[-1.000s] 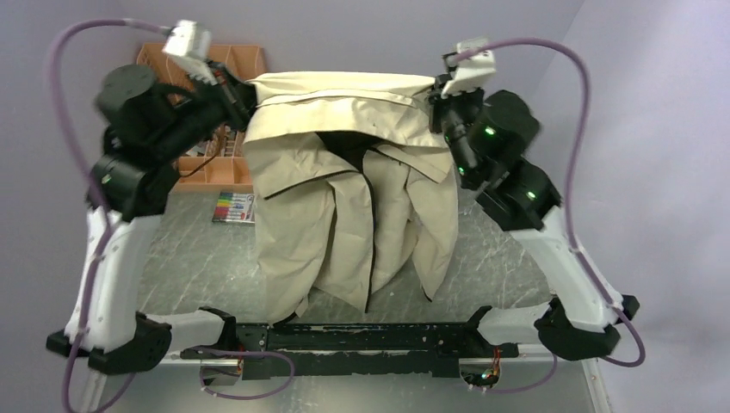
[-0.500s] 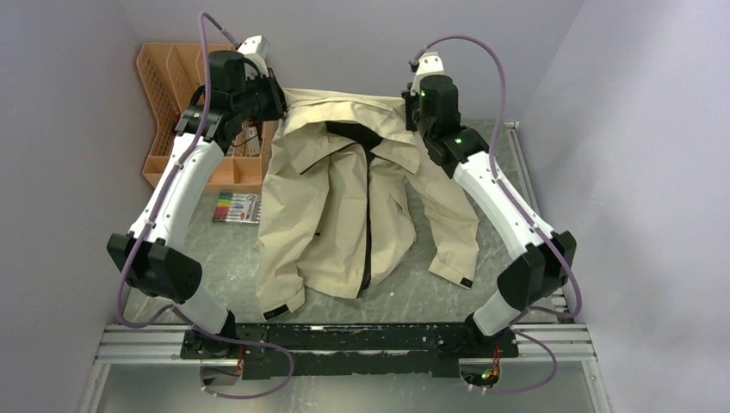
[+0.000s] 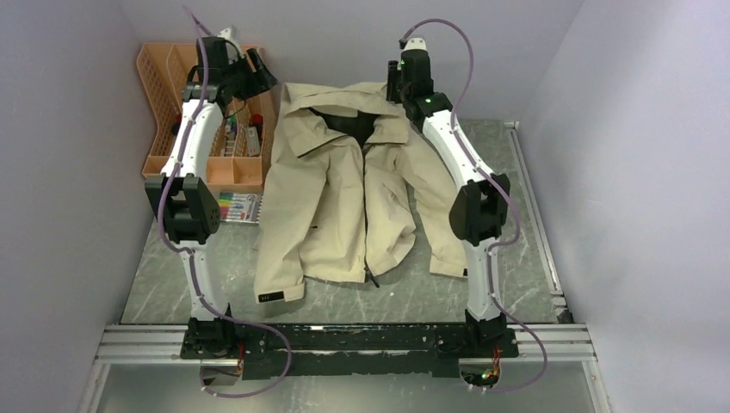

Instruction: Zip up the jacket

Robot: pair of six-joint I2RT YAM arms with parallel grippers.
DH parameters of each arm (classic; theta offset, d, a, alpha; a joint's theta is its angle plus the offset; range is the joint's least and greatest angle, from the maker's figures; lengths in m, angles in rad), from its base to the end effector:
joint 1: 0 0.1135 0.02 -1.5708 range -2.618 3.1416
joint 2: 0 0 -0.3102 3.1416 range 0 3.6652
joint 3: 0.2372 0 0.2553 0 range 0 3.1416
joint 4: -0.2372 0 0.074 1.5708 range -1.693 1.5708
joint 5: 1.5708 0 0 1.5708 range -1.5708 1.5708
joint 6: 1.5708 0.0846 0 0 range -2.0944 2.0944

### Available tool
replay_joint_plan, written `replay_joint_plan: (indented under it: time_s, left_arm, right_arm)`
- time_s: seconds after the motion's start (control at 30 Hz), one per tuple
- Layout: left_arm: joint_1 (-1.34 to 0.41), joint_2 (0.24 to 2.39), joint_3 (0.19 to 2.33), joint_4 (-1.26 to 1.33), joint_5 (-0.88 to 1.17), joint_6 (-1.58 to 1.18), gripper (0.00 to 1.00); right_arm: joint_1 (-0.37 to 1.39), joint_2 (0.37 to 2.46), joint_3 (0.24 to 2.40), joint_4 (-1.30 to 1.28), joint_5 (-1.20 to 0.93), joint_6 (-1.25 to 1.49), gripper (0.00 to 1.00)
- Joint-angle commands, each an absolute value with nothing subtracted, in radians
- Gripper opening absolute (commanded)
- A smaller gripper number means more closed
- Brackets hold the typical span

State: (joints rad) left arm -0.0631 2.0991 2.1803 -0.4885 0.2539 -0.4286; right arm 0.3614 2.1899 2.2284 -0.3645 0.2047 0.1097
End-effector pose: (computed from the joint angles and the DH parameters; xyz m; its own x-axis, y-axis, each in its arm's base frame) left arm 0.5595 -0.0566 0.3996 -0.4806 -0.3727 -0.7938 0.1006 0.8758 -0.4721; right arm 0.5619 0.1940 0.3854 -0.3159 -0.0048 -0.9488 -0.1323 0.9904 0.0390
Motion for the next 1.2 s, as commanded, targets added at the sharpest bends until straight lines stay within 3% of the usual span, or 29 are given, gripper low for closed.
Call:
replay_joint_plan:
  time_s: [0.0, 0.1, 0.37, 0.73, 1.17]
  left_arm:
    - [-0.004, 2.145, 2.258, -0.465, 0.347, -0.475, 0.76]
    - [-0.003, 2.085, 2.185, -0.457, 0.325, -0.462, 0.79]
    - [-0.003, 1.862, 1.945, -0.445, 0.343, -0.433, 0.79]
    - [-0.055, 1.642, 1.588, -0.513, 0.374, -0.407, 0.72]
    - [-0.328, 1.384, 1.268, -0.539, 0.210, -0.385, 0.68]
  right_arm:
    - [0.338, 2.251, 2.339, -0.424, 0.160, 0.154, 0.58]
    - [0.338, 2.185, 2.252, -0.381, 0.159, 0.153, 0.68]
    - [0.345, 1.935, 1.918, -0.320, 0.089, 0.211, 0.77]
    - [0.373, 1.614, 1.467, -0.316, -0.017, 0.285, 0.76]
    - [0.652, 1.359, 1.144, -0.434, 0.177, 0.303, 0.77]
